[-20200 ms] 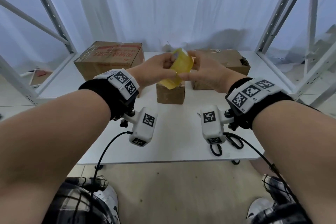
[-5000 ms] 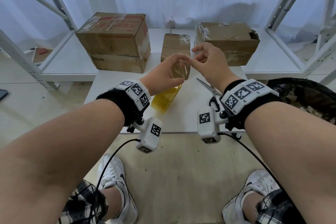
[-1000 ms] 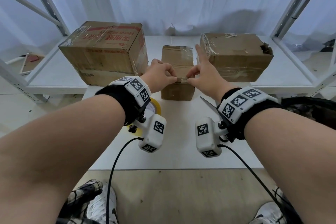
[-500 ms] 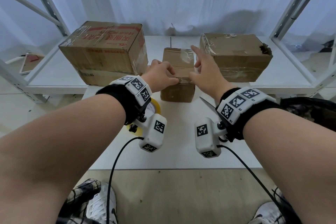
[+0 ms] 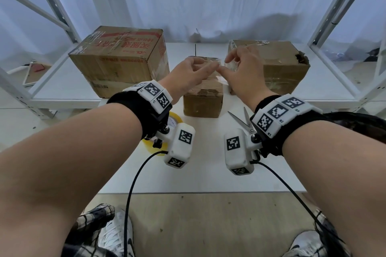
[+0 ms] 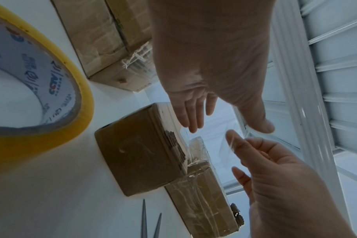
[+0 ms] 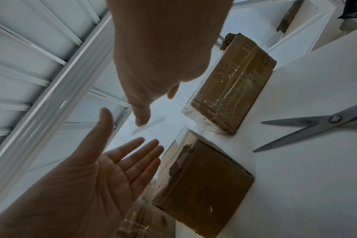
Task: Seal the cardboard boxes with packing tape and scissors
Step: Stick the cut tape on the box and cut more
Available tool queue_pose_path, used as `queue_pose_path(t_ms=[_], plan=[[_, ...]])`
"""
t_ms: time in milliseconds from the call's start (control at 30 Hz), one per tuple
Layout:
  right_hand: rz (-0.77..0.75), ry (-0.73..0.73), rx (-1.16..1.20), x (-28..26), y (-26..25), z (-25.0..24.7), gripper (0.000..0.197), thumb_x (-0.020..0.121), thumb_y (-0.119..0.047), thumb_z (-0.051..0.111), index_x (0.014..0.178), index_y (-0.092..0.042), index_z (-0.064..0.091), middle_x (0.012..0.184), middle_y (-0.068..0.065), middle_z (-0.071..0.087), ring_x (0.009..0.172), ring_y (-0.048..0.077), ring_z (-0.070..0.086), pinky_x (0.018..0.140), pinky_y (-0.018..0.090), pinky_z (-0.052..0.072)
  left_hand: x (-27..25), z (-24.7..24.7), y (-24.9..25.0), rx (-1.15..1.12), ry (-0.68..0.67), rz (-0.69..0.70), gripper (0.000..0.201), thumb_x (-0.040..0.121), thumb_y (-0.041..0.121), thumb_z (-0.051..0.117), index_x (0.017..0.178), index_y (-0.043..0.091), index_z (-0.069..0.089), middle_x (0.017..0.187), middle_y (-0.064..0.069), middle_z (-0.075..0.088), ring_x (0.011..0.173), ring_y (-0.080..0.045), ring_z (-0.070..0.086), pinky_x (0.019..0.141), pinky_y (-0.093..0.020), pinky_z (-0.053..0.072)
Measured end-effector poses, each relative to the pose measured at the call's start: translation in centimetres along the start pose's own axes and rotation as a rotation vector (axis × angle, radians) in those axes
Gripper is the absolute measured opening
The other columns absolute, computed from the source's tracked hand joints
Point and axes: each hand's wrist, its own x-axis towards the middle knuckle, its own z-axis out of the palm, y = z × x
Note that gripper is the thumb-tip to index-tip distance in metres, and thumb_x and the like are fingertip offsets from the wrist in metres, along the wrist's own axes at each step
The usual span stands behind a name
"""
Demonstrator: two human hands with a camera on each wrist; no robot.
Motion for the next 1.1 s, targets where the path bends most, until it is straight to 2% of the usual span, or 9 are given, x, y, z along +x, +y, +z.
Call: queue_pose_path(t_ms=[200,300,400,567,633,733,900,1033,1100], plan=[[0.012,-0.023,0.074,0.2,0.0,0.8,0.024,0.080,-0.026,0.074,0.087,-0.019,0.052,0.086,-0.005,0.044,0.076,0.008,0.040,0.070,0.020,0.037,0.1,0.1,-0.1,-0.033,-0.004,-0.035,0.029,0.088,0.032,0.067,0.105,0.011,0.059,0.099,-0.005,0.069,0.086,-0.012,0.067,0.075,-0.022,0.054],[0.066,-0.047,0.148,0.3,0.2,0.9,0.023,0.081,-0.030,0.074,0.085,-0.018,0.055,0.079,-0.004,0.047,0.073,0.010,0.043,0.071,0.025,0.041,0.1,-0.3,-0.4,-0.056,0.036,-0.055,0.006,0.092,0.018,0.062,0.092,0.012,0.060,0.090,-0.005,0.068,0.076,-0.012,0.065,0.067,-0.020,0.054],[0.135,-0.085,0.207,0.1,0.3,0.9,0.019,0.084,-0.029,0.072,0.084,-0.016,0.059,0.074,-0.004,0.051,0.068,0.010,0.047,0.068,0.025,0.045,0.1,-0.7,-0.6,-0.056,0.063,-0.065,0.007,0.092,0.011,0.061,0.086,0.011,0.060,0.083,-0.006,0.067,0.069,-0.012,0.062,0.064,-0.020,0.055],[0.225,-0.126,0.264,-0.2,0.3,0.6,0.018,0.085,-0.026,0.072,0.074,-0.018,0.060,0.071,-0.004,0.059,0.065,0.009,0.055,0.072,0.027,0.052,-0.1,-1.1,-0.6,0.011,0.096,-0.077,0.006,0.091,0.012,0.063,0.085,0.012,0.061,0.079,-0.002,0.064,0.066,-0.008,0.057,0.062,-0.017,0.051],[0.291,-0.148,0.313,-0.4,0.4,0.3,0.017,0.083,-0.024,0.074,0.075,-0.014,0.063,0.069,-0.001,0.062,0.064,0.010,0.057,0.072,0.028,0.054,-0.1,-1.2,-0.5,0.042,0.102,-0.094,0.006,0.090,0.013,0.065,0.085,0.011,0.063,0.078,-0.001,0.065,0.065,-0.007,0.056,0.061,-0.016,0.050],[0.397,-0.215,0.346,-1.1,0.7,0.2,0.018,0.083,-0.020,0.074,0.078,-0.005,0.066,0.067,0.004,0.064,0.061,0.012,0.058,0.065,0.024,0.051,-0.3,-1.1,-0.4,0.100,0.103,-0.142,0.008,0.087,0.015,0.069,0.083,0.010,0.065,0.076,-0.003,0.066,0.063,-0.007,0.055,0.059,-0.015,0.049],[0.504,-0.279,0.286,-1.8,0.6,0.4,0.017,0.083,-0.019,0.074,0.076,-0.007,0.065,0.068,0.002,0.064,0.056,0.010,0.056,0.053,0.018,0.043,-0.3,-0.7,-0.1,0.203,0.123,-0.195,0.010,0.091,0.019,0.065,0.086,0.011,0.063,0.083,-0.005,0.066,0.062,-0.007,0.054,0.051,-0.014,0.042],[0.540,-0.271,0.294,-2.1,0.2,0.7,0.017,0.084,-0.018,0.073,0.075,-0.007,0.063,0.068,0.004,0.065,0.054,0.010,0.055,0.050,0.018,0.041,-0.3,-0.4,0.1,0.341,0.124,-0.163,0.011,0.096,0.024,0.056,0.097,0.012,0.057,0.098,-0.006,0.065,0.082,-0.015,0.060,0.065,-0.022,0.049],[0.550,-0.261,0.295,-2.2,0.1,0.7,0.017,0.085,-0.017,0.072,0.075,-0.007,0.063,0.068,0.004,0.066,0.054,0.009,0.055,0.051,0.018,0.042,-0.3,-0.4,0.1,0.385,0.115,-0.147,0.011,0.097,0.024,0.053,0.095,0.013,0.055,0.098,-0.007,0.065,0.086,-0.017,0.062,0.072,-0.026,0.052]])
